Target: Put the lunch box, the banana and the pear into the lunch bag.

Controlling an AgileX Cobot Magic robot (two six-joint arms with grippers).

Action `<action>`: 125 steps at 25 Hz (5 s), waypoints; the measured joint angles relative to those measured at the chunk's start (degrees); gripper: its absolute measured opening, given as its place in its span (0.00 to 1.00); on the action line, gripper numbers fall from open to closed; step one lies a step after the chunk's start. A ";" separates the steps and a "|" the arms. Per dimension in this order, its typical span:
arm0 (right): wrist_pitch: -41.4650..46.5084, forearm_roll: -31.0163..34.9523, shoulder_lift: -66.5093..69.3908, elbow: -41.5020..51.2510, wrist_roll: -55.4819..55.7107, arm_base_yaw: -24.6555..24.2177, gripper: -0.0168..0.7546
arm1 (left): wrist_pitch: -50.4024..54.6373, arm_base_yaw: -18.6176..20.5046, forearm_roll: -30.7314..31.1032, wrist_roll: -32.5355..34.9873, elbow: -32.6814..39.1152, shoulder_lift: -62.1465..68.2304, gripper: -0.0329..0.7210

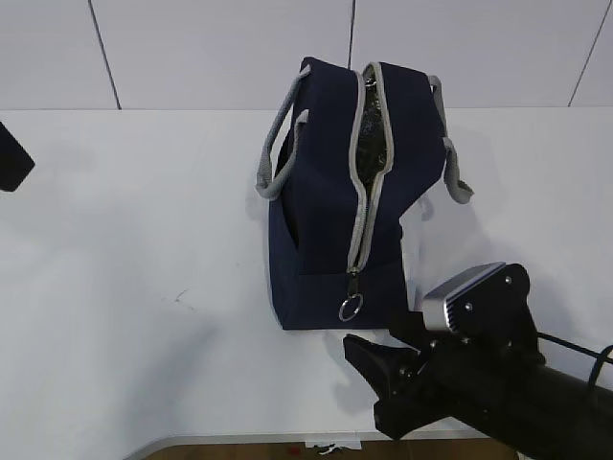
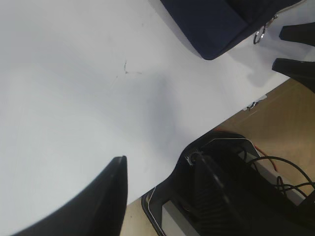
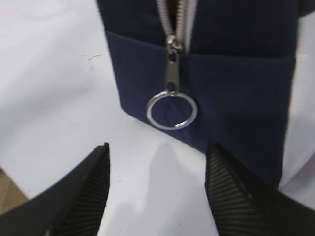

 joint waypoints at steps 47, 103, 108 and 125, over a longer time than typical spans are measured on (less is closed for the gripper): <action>-3.92 -0.84 7.57 -7.39 0.10 0.00 0.64 | 0.00 0.00 -0.09 0.00 0.00 0.00 0.48; -6.60 2.91 7.57 -5.47 0.48 0.00 0.34 | 0.00 0.00 -0.22 0.00 0.00 0.00 0.45; -6.60 2.91 7.57 -5.47 0.57 0.00 0.29 | 0.00 0.00 -0.22 0.00 0.00 0.00 0.45; -6.26 2.91 8.04 -5.47 0.70 0.00 0.08 | 0.00 0.00 -0.22 0.00 0.00 0.00 0.45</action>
